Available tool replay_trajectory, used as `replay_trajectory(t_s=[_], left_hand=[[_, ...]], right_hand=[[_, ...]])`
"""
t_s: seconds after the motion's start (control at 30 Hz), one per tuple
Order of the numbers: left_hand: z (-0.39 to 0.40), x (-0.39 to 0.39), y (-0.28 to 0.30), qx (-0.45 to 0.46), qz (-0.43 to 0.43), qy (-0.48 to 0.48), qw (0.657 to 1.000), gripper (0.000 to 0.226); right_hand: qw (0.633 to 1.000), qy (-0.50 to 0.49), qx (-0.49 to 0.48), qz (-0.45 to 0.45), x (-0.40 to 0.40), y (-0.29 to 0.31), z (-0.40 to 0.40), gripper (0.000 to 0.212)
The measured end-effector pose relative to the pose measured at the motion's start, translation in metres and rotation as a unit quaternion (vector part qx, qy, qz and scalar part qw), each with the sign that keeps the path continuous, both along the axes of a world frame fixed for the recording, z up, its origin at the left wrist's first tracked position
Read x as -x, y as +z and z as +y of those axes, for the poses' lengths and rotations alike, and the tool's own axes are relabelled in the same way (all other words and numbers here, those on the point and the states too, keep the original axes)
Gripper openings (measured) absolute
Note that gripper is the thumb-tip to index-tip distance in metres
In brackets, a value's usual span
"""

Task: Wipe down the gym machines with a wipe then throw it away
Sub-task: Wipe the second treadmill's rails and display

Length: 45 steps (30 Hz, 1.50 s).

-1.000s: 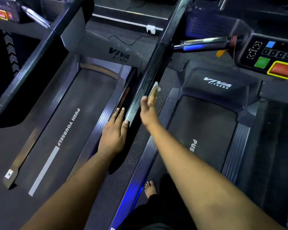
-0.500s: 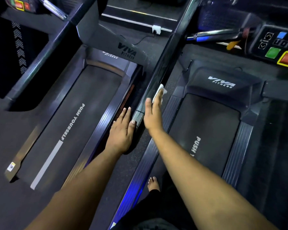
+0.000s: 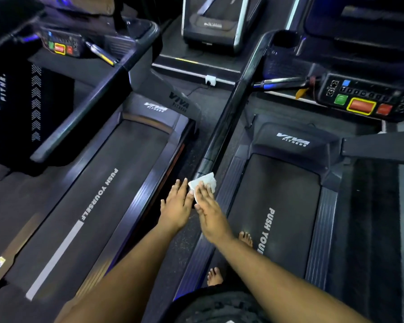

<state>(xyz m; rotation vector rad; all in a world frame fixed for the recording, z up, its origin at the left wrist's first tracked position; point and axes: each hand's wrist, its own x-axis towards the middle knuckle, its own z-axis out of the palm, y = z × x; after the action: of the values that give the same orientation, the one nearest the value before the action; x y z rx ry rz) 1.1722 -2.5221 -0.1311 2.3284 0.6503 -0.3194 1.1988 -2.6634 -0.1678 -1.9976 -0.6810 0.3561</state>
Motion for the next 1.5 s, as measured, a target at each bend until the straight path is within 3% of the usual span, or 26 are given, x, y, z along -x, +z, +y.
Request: replay_trajectory(t_s=[0.17, 0.23, 0.3, 0.4, 0.5, 0.6, 0.83, 1.0, 1.07, 1.23, 1.37, 1.5], left_hand=[[-0.010, 0.002, 0.026, -0.066, -0.079, -0.013, 0.995, 0.067], [-0.017, -0.005, 0.039, -0.054, -0.116, 0.002, 0.992, 0.066], [-0.025, -0.015, 0.052, 0.062, -0.140, 0.033, 0.988, 0.069], [-0.036, -0.034, 0.065, 0.281, -0.117, 0.067, 0.950, 0.060], [-0.046, -0.054, 0.067, 0.380, -0.139, 0.073, 0.911, 0.041], [-0.060, -0.078, 0.075, 0.414, -0.136, 0.087, 0.896, 0.024], [-0.099, -0.156, 0.087, 0.416, -0.120, 0.088, 0.897, 0.025], [-0.126, -0.228, 0.086, 0.381, -0.110, 0.095, 0.913, 0.027], [-0.137, -0.254, 0.088, 0.369, -0.108, 0.091, 0.919, 0.026], [-0.155, -0.305, 0.086, 0.313, -0.135, 0.070, 0.937, 0.023], [-0.154, -0.337, 0.077, 0.273, -0.151, 0.047, 0.949, 0.017], [-0.142, -0.369, 0.066, 0.230, -0.157, 0.017, 0.960, 0.007]], right_hand=[[1.000, -0.013, 0.005, -0.013, -0.024, 0.039, -0.025, 0.053], [0.999, -0.015, 0.010, -0.032, -0.030, 0.055, -0.028, 0.053], [0.998, -0.009, 0.026, -0.053, -0.037, 0.067, -0.031, 0.054], [0.996, 0.000, 0.045, -0.072, -0.048, 0.079, -0.039, 0.051], [0.997, 0.009, 0.044, -0.070, -0.063, 0.087, -0.054, 0.052], [0.998, 0.002, 0.041, -0.041, -0.086, 0.091, -0.074, 0.059], [0.998, -0.051, -0.024, 0.007, -0.155, 0.101, -0.120, 0.067], [0.960, -0.144, -0.144, 0.193, -0.238, 0.106, -0.149, 0.070], [0.951, -0.145, -0.134, 0.238, -0.269, 0.112, -0.160, 0.069], [0.959, -0.130, -0.081, 0.240, -0.332, 0.103, -0.178, 0.051], [0.974, -0.071, -0.020, 0.212, -0.376, 0.099, -0.185, 0.012], [0.986, -0.062, 0.037, 0.147, -0.414, 0.105, -0.180, 0.010]])
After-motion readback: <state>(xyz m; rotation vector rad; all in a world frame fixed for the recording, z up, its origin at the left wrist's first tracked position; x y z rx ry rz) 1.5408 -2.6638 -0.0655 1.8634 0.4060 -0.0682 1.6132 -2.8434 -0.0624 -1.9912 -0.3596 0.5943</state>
